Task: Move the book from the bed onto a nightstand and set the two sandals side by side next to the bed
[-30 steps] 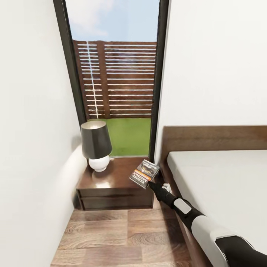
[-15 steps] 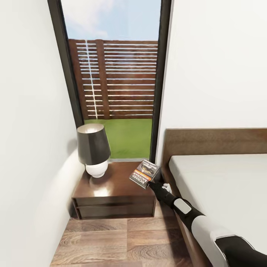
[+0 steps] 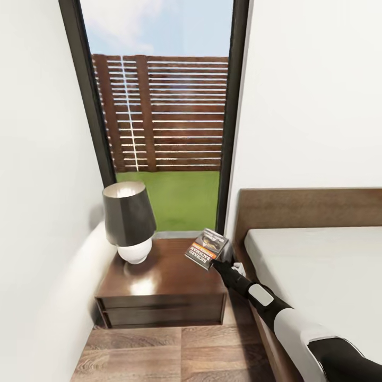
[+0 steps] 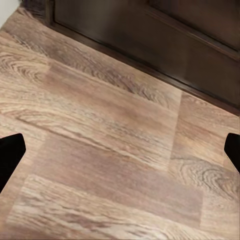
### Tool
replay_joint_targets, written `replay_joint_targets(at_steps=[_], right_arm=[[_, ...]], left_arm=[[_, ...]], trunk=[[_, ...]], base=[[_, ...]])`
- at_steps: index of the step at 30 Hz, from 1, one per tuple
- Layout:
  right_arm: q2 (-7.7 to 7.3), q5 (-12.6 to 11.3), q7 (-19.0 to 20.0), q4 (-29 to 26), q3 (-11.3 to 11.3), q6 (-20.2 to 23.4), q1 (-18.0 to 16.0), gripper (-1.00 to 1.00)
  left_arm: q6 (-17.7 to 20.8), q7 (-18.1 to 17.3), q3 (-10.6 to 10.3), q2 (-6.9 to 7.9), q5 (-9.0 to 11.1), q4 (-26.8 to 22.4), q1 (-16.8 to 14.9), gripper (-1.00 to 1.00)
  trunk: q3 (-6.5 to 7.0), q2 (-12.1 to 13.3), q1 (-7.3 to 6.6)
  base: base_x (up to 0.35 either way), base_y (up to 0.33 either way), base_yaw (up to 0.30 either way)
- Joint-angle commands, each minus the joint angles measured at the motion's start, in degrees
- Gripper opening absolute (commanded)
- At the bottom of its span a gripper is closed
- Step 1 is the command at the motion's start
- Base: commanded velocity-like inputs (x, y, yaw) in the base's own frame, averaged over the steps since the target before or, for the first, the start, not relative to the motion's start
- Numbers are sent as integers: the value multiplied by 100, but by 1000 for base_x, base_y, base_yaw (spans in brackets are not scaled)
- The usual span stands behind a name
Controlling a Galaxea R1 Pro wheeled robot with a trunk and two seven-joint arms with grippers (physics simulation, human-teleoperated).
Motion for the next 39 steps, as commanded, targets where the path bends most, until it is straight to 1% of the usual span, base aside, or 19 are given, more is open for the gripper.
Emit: replay_joint_targets(at_steps=[1,39], right_arm=[[-2,-77,7,0,29,20,-5,-100],[43,-95,-21,-9,75,44,-5,-100]], left_arm=[[-20,-20,-47,3,61,7,-4,100],[-28,-20,-47,12,69,7,-4,100]], trunk=[[-5,-2,2],[-5,-2,2]], base=[[245,0,0],[240,0,0]])
